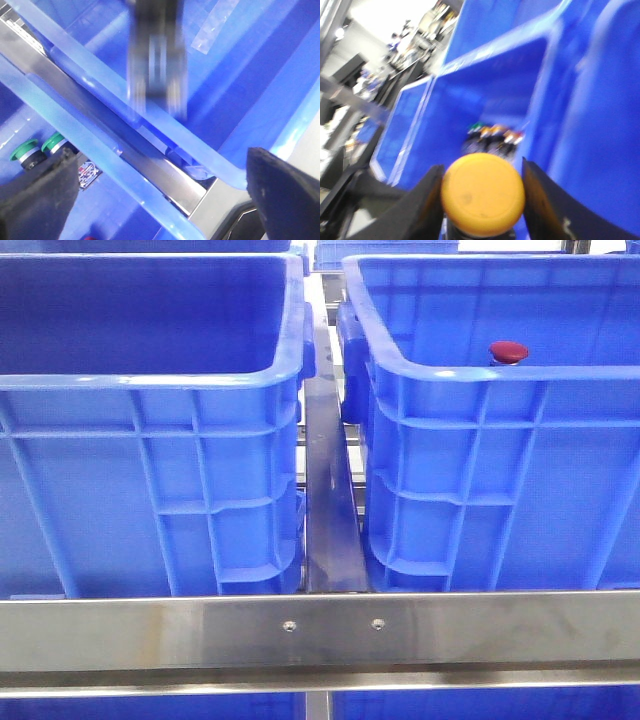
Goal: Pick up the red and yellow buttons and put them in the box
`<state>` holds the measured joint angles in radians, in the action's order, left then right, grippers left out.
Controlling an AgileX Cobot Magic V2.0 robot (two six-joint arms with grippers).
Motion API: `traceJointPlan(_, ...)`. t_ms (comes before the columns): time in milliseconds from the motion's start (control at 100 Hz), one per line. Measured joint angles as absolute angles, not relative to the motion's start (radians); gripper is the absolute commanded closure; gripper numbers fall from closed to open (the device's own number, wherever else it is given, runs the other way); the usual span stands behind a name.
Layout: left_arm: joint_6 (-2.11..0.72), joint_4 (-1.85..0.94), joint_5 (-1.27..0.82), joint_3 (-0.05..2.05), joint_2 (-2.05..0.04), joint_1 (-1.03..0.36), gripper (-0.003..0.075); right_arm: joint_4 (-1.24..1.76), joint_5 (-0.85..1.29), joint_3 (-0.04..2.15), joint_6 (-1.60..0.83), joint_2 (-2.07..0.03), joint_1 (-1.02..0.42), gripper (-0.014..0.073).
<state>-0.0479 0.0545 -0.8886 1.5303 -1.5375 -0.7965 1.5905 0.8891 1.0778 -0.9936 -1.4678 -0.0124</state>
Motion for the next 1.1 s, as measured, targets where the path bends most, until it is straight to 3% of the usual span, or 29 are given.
traceJointPlan(190, -0.048, 0.054, -0.897, 1.530, -1.537, -0.797, 0.0083, 1.431, 0.789, 1.129, -1.036, -1.468, 0.089, 0.0348)
traceJointPlan(440, -0.048, 0.059, -0.899, 1.530, -1.537, -0.797, 0.0083, 1.205, 0.515, 1.131, -1.060, -1.477, 0.109, 0.0348)
traceJointPlan(800, -0.048, 0.061, -0.899, 1.530, -1.537, -0.797, 0.0083, 1.190, 0.197, 1.131, -1.166, -1.577, 0.109, 0.0348)
traceJointPlan(1100, -0.048, 0.061, -0.900, 1.530, -1.537, -0.797, 0.0083, 1.195, 0.128, 1.201, -1.213, -1.738, 0.109, 0.0348)
